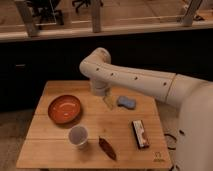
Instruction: Move the arm in a circular motion
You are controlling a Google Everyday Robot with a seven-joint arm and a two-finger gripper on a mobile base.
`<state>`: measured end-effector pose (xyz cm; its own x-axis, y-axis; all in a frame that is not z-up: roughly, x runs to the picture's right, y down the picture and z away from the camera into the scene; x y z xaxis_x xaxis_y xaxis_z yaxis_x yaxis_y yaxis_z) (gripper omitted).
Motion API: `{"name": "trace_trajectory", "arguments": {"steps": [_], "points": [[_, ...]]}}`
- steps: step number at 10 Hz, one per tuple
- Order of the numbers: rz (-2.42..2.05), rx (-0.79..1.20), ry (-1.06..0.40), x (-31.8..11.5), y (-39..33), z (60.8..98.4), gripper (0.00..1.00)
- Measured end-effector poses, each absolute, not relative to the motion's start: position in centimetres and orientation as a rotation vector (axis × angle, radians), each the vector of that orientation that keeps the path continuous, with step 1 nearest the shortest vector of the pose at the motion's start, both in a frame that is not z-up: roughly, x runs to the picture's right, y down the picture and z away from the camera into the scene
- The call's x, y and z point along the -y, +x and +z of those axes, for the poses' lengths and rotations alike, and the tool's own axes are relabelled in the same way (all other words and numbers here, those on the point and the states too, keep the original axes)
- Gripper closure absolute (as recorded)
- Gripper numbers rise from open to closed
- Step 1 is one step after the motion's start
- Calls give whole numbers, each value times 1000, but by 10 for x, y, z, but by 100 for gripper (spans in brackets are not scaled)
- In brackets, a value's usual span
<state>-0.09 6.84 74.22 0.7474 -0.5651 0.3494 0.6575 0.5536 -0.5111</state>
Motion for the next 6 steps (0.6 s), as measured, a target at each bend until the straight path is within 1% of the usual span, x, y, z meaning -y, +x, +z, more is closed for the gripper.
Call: {"name": "trace_trajectory", "arguments": {"steps": [6], "points": [[-765,168,-672,-69,8,739,20]]}}
